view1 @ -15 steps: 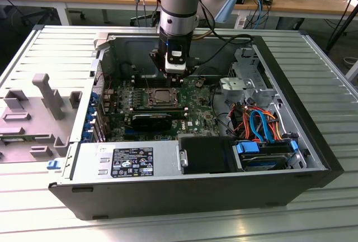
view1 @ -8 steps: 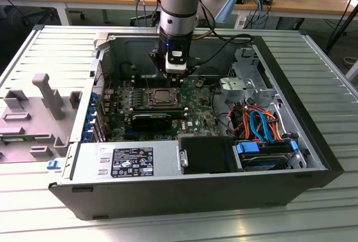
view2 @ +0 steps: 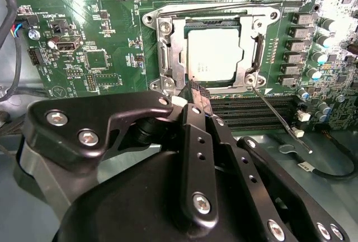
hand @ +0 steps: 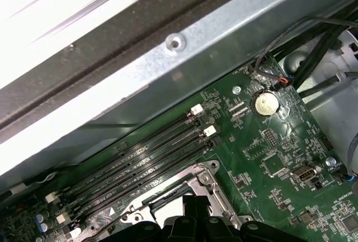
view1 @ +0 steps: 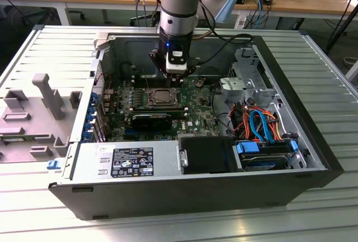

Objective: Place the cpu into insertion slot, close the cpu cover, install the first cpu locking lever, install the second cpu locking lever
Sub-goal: 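Install the first cpu locking lever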

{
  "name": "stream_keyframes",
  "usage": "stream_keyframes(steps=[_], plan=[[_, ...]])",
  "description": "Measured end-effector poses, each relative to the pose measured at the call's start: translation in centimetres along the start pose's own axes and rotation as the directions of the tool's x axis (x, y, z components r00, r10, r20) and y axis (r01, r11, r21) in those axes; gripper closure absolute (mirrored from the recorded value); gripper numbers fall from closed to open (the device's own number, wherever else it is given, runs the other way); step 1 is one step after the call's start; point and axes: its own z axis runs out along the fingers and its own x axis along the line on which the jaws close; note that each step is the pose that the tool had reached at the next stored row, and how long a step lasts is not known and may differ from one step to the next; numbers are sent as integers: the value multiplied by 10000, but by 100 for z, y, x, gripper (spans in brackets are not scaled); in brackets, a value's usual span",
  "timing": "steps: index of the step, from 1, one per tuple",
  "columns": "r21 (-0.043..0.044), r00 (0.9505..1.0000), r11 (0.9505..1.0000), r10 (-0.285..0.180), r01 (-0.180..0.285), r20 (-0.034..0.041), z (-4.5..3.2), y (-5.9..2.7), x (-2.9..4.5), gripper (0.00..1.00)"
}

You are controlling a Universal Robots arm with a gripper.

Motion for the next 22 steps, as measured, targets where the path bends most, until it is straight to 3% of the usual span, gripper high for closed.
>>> stream_keyframes(steps=[22], plan=[[-56, 9994, 9994, -332, 331, -52, 0, 0, 0, 89]])
